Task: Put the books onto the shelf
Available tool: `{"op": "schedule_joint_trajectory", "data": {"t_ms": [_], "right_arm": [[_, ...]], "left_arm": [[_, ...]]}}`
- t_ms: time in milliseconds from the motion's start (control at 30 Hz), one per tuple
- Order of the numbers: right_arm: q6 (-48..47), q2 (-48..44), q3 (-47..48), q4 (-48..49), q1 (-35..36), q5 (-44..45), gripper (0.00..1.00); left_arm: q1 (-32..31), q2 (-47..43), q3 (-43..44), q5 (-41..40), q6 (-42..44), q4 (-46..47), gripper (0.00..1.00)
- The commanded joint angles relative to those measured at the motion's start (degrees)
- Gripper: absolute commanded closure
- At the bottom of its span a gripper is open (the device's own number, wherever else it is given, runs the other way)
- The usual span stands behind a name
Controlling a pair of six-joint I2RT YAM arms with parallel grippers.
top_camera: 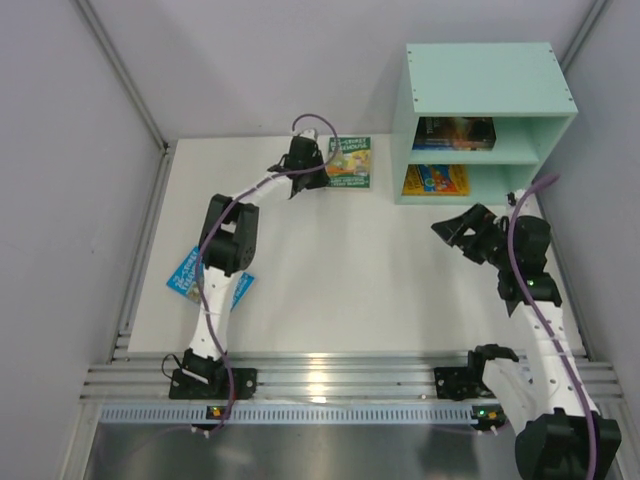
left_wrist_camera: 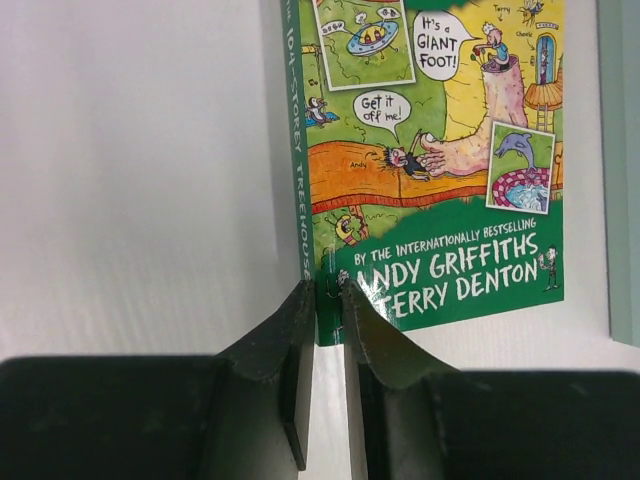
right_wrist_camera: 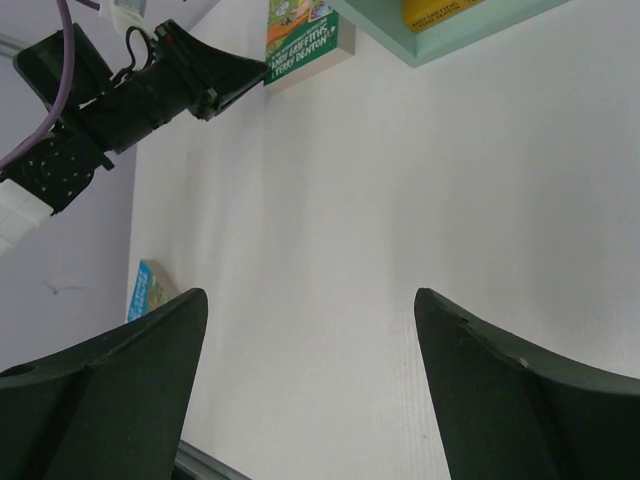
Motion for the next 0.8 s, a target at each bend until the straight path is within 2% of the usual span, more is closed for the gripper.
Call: {"op": "schedule_joint_trajectory", "data": {"t_ms": [0, 167, 200, 233, 300, 367, 467, 533, 633, 767], "right_arm": [[0.7, -1.5, -0.4, 2.2, 0.4, -1.7, 0.16], [0.8, -2.4, -1.4, 2.3, 0.4, -2.2, 0.16], [0.8, -2.4, -1.9, 2.2, 0.4, -2.2, 0.16], [0.8, -2.5, -2.0, 2.3, 0.4, -2.3, 0.16], [0.8, -2.9, -2.6, 2.0, 0.4, -2.3, 0.16], [0.9, -3.3, -2.8, 1.9, 0.5, -2.5, 0.15], [1.1, -3.9, -3.2, 1.8, 0.5, -2.6, 0.16], [1.2, -3.9, -3.4, 1.6, 0.5, -2.7, 0.16], [1.0, -3.9, -3.4, 1.5, 0.5, -2.9, 0.15], [0.2, -3.8, -3.0, 1.3, 0.5, -2.4, 0.15]], "left_arm": [[0.7, -1.0, -9.0, -6.5, 2.4, -18.5, 0.91], [0.6, -11.3, -21.6, -0.9, -1.6, -12.8, 0.91], [0.1, -13.2, -26.5, -0.5, -3.9, -11.5, 0.9], [-0.3, -17.4, -29.3, 1.1, -4.8, -7.6, 0.9], [-1.6, -23.5, -35.5, 2.5, -7.6, -4.8, 0.87], [-2.1, -26.7, -37.4, 5.4, -9.0, -3.0, 0.82], [-1.8, -29.8, -34.8, 7.8, -7.5, -4.6, 0.69], [-1.0, -30.2, -29.5, 8.3, -3.0, -5.3, 0.56], [1.0, -28.2, -21.8, 3.3, 3.5, -7.4, 0.41], [6.8, -20.1, -8.5, 7.0, 9.0, -13.9, 0.35]]}}
